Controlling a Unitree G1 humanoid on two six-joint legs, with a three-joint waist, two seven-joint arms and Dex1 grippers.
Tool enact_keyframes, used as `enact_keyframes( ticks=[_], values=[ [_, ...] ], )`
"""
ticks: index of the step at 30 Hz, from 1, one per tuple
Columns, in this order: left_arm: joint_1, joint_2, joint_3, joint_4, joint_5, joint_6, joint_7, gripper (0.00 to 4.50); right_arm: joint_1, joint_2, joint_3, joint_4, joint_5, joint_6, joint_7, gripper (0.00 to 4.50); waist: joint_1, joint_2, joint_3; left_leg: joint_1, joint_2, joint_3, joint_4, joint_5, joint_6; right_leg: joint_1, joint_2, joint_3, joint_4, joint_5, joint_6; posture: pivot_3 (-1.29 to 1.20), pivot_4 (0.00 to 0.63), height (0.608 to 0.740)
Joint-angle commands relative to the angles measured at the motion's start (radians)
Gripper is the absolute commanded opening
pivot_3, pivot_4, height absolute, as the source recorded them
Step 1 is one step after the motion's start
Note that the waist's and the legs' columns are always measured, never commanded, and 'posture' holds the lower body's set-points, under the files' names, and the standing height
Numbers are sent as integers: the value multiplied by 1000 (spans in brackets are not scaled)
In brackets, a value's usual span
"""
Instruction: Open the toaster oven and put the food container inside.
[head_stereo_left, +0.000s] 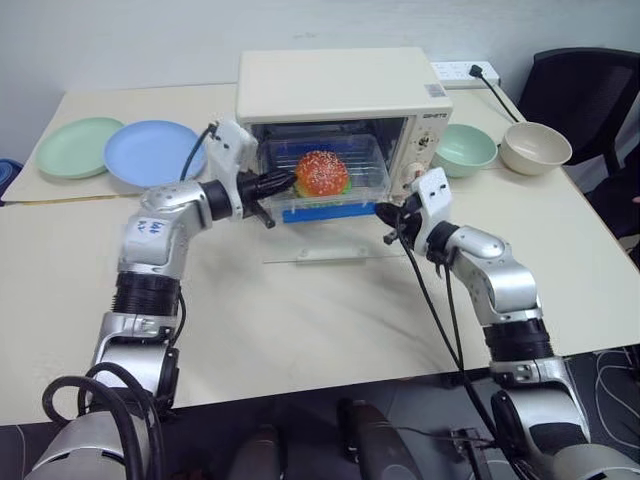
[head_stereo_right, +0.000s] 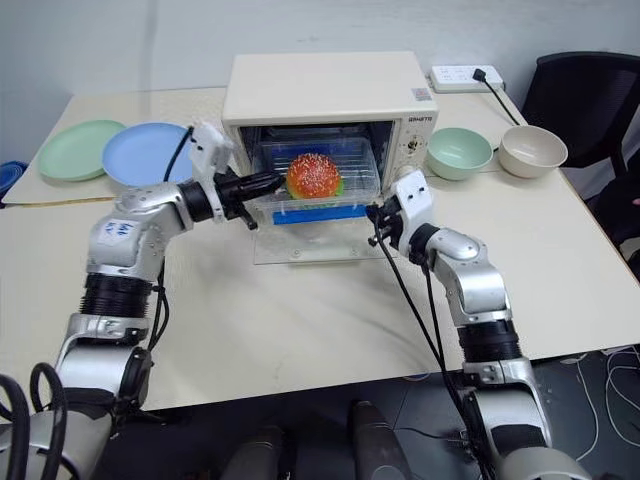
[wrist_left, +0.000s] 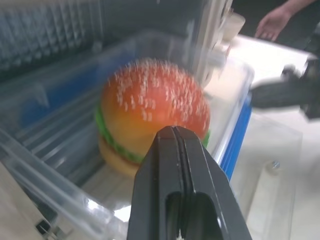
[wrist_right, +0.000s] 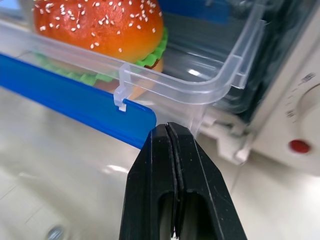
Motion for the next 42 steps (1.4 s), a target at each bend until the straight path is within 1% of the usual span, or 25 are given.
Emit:
enact_keyframes(
  ticks=[1, 5, 7, 10, 14, 18, 23, 28, 33, 37, 39, 42],
  values=[
    [78, 59, 34, -199, -115, 81, -104, 0, 48, -25, 20, -163, 56, 55, 68, 30, -1, 0, 0, 0, 0, 0, 0, 0, 0, 0, 0, 0, 0, 0, 0, 0, 150, 740],
    [172, 123, 24, -312, -173, 146, -172, 0, 75, -18, 39, -216, 65, 91, 75, 30, 1, 0, 0, 2, 0, 1, 1, 0, 0, 1, 0, 1, 1, 0, 0, 0, 150, 740],
    [215, 158, -11, -345, -148, 137, -194, 0, 71, -9, 47, -216, 64, 95, 69, 30, 4, 0, 0, 2, -1, 1, 1, 0, 0, 2, 0, 1, 0, 0, 0, 0, 150, 740],
    [227, 160, -57, -303, -70, 92, -148, 0, 53, 2, 50, -198, 57, 89, 61, 30, 16, 0, 0, 3, -1, 1, 1, 0, 0, 2, 0, 1, 0, 0, 0, 0, 150, 740],
    [165, 109, -93, -150, 8, 26, -88, 0, 19, 10, 42, -153, 41, 69, 50, 30, 30, 0, 0, 3, -1, 2, 2, 0, 0, 2, 0, 1, -2, 0, 0, 0, 150, 740],
    [77, 34, -99, 36, 80, -79, -19, 0, -3, 16, 36, -104, 20, 43, 25, 30, 45, 0, 0, 2, -1, 1, 2, 0, 0, 2, 0, 0, -2, 0, 0, 0, 150, 740],
    [-25, -50, -70, 215, 110, -171, 49, 0, -43, 36, 26, -16, -12, -5, -26, 30, 49, 0, 0, 1, -1, 2, 2, 0, 0, 2, 0, 0, 0, 0, 0, 0, 150, 740],
    [-96, -105, -45, 338, 123, -243, 105, 0, -130, 67, 18, 140, -60, -103, -99, 30, 48, 0, 0, 1, -1, 2, 2, 0, 0, 1, 0, 1, 0, 0, 0, 0, 150, 740],
    [-134, -136, -35, 402, 131, -281, 121, 0, -271, 99, 3, 397, -114, -246, -201, 30, 48, 0, 0, 1, -1, 3, 2, 0, 0, 1, 0, 1, 1, 0, 0, 0, 150, 740],
    [-147, -145, -22, 426, 133, -300, 134, 0, -366, 123, -12, 580, -138, -355, -256, 30, 43, 0, 0, 1, -1, 3, 2, 0, 0, 1, 0, 1, 0, 0, 0, 0, 150, 740],
    [-147, -138, -16, 421, 130, -298, 129, 0, -393, 131, -16, 633, -141, -384, -261, 30, 40, 0, 0, 1, -1, 3, 1, 0, 0, 1, 0, 1, 0, 0, 0, 0, 150, 740],
    [-106, -89, 1, 309, 89, -239, 62, 0, -381, 131, -18, 603, -125, -380, -222, 30, 33, 0, 0, 1, -1, 3, 1, 0, 0, 1, 0, 1, 0, 0, 0, 0, 150, 740]
  ],
)
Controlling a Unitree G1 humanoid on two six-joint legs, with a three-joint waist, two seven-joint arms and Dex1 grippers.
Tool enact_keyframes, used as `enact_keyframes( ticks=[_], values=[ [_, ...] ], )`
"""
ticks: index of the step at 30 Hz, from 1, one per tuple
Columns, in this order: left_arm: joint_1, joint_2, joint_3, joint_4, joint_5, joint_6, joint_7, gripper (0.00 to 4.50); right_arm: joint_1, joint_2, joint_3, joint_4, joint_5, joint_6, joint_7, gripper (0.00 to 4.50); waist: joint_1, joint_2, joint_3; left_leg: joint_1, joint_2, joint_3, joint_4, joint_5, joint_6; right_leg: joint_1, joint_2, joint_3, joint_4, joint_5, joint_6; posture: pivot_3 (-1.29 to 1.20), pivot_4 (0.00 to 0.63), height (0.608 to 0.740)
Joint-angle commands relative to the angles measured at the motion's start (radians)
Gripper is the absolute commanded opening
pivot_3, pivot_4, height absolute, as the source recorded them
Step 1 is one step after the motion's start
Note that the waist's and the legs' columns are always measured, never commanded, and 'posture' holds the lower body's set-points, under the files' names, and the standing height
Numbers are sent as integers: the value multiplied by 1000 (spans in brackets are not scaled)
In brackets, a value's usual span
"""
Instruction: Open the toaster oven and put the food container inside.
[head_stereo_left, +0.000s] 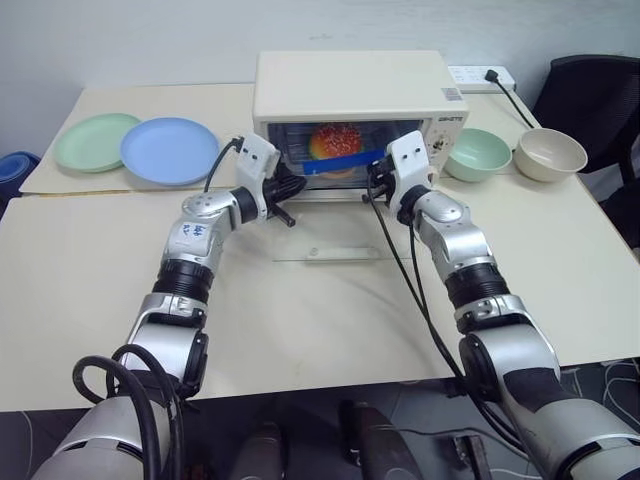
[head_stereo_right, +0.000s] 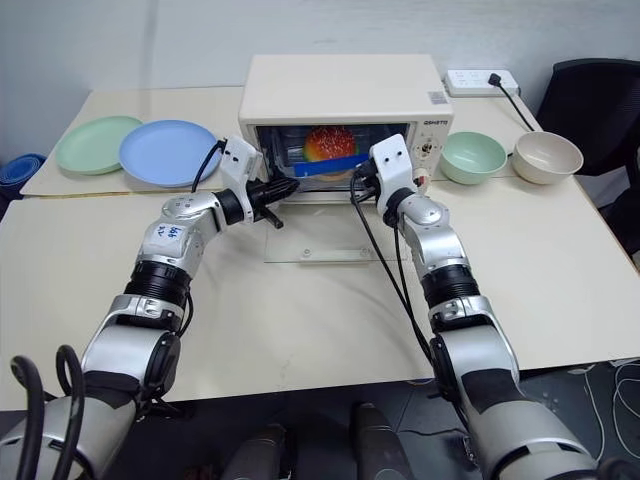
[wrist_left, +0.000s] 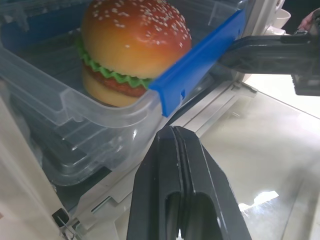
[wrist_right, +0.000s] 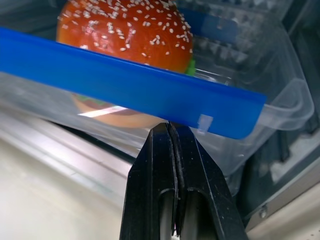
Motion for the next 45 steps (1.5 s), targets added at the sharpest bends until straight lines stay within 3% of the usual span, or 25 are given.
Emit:
enact_keyframes(
  ticks=[1, 5, 7, 11, 16, 22, 28, 34, 43, 45],
  values=[
    [35, 73, 41, -175, -56, 67, -83, 0, 7, -9, -22, -80, 21, -6, 44, 30, -10, 0, 0, 0, 0, 0, 0, 0, 0, 0, 0, 0, 0, 0, 0, 0, 150, 740],
    [148, 210, 82, -452, -166, 227, -206, 0, 121, -45, -26, -339, 65, 109, 109, 30, -20, 0, 0, -1, 2, 0, -2, 0, 0, -1, 1, 1, 0, 0, 0, 0, 150, 740],
    [214, 307, 137, -576, -246, 312, -275, 377, 209, -86, -38, -536, 111, 209, 141, 0, -18, 0, 0, -1, 2, -1, -2, 0, -1, -2, 1, 1, 0, 0, 0, 0, 150, 740],
    [318, 479, 234, -730, -354, 423, -366, 1539, 398, -187, -78, -862, 231, 424, 210, 0, -11, 0, 0, -1, 1, -2, 0, 0, -1, -1, 0, 0, 0, 0, 0, 0, 150, 740],
    [431, 648, 341, -796, -441, 496, -480, 2826, 650, -310, -123, -1119, 329, 591, 268, 0, 0, 0, 0, 2, 0, -3, 0, 0, 0, 4, -1, -2, -5, -1, -1, 0, 150, 740],
    [531, 753, 382, -805, -449, 465, -557, 4458, 807, -298, -84, -1161, 305, 619, 213, 0, 0, 0, 0, 6, 1, 0, 0, -1, 1, 6, 6, 0, -5, -2, -2, 0, 150, 740],
    [506, 745, 359, -793, -435, 418, -522, 4458, 748, -204, -14, -971, 214, 498, 154, 0, -6, 0, 0, 7, 2, 0, 0, -1, 1, 7, 9, 0, -5, -2, -3, 0, 150, 740],
    [489, 740, 339, -783, -433, 404, -505, 4458, 636, -164, -28, -860, 200, 408, 160, 0, -10, 0, 0, 4, 1, 0, 0, -1, 1, 4, 8, 1, -4, -2, -3, 0, 150, 740],
    [492, 731, 344, -750, -427, 379, -492, 4458, 433, -321, -230, -946, 408, 539, 277, 0, -10, 0, 0, 3, 2, 0, -1, -1, 0, 2, 6, 1, -3, -2, -3, 0, 150, 740],
    [490, 736, 343, -732, -424, 368, -498, 4500, 403, -386, -269, -939, 459, 594, 320, 565, -9, 0, 0, 3, 2, 0, -1, -1, 1, 2, 6, 0, -3, -2, -3, 0, 150, 740]
  ],
)
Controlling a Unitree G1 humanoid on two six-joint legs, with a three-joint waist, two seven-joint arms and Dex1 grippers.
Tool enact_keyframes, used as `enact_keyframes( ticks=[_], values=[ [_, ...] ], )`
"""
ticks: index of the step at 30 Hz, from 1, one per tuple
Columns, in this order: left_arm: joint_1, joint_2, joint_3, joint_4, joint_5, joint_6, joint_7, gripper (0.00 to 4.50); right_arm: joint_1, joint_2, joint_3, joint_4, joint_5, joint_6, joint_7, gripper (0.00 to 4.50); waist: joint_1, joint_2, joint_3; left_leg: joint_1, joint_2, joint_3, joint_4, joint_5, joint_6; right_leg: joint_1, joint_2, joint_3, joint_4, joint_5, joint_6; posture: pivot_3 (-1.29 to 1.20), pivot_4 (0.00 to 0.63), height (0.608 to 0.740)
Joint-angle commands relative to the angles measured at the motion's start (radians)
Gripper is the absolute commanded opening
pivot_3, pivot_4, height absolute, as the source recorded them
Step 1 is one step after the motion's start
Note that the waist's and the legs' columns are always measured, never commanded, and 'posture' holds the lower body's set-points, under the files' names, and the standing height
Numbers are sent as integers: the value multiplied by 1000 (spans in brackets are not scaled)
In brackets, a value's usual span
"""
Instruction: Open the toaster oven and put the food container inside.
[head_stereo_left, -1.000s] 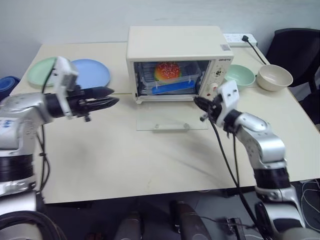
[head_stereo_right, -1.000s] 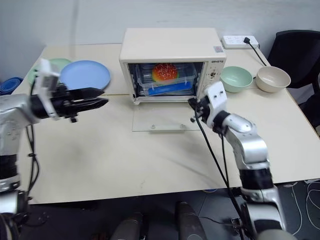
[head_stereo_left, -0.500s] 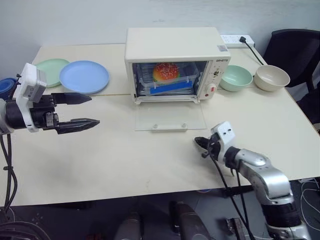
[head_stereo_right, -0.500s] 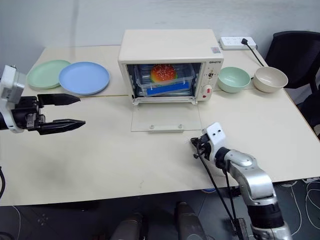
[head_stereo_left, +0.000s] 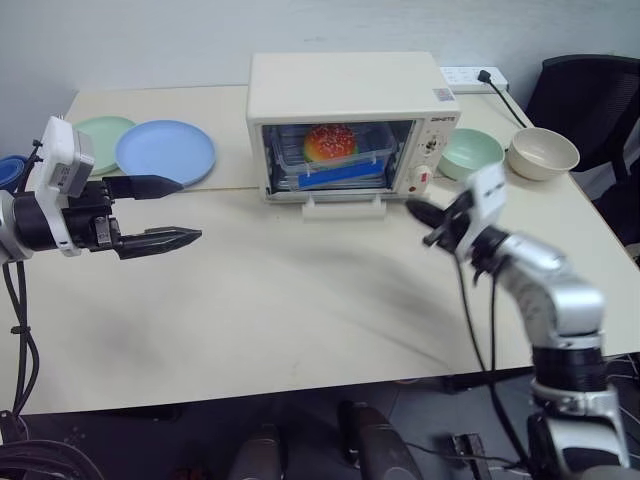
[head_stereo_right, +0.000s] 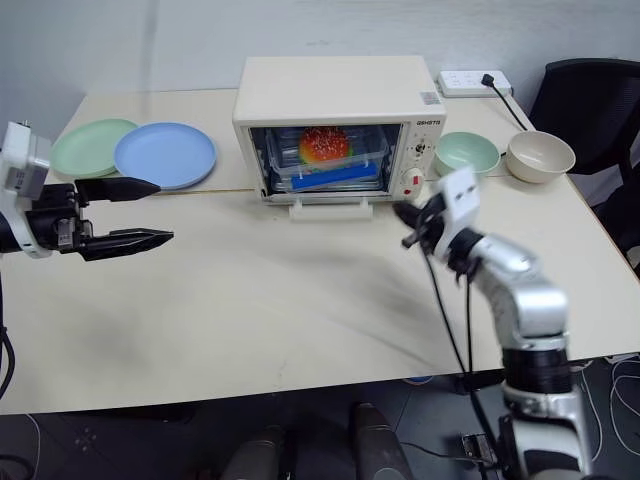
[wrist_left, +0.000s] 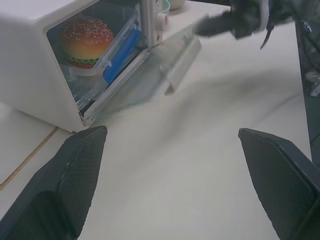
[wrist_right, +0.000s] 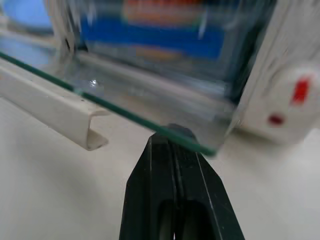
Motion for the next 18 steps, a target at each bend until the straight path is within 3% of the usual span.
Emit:
enact_keyframes(
  ticks=[1, 8, 12, 18],
  values=[
    [-11, 12, 14, 25, 8, -32, -8, 4500, -42, -103, -93, -30, 111, 88, 86, 857, 1, 0, 0, 0, 1, 0, 0, 0, 0, 0, 0, 0, 0, 0, 0, 0, 150, 740],
    [4, 52, 44, 71, 18, -59, -42, 4500, 6, -362, -184, -19, 241, 201, 316, 3190, 7, 0, 0, 0, 1, 1, 0, -1, 1, 0, 0, 0, -1, 0, 0, 0, 150, 740],
    [26, 75, 74, 69, 7, -53, -60, 4500, 51, -441, -232, -11, 302, 242, 395, 4406, 2, 0, 0, 0, 1, 2, 0, -1, 1, 0, 1, 1, -1, 0, 0, 0, 150, 740],
    [47, 86, 107, 62, 1, -49, -62, 4500, 88, -445, -215, -14, 283, 187, 400, 4461, -1, 1, 0, 2, 1, 5, 0, -1, 1, 0, 3, 3, 0, 0, 0, 0, 150, 740]
  ],
)
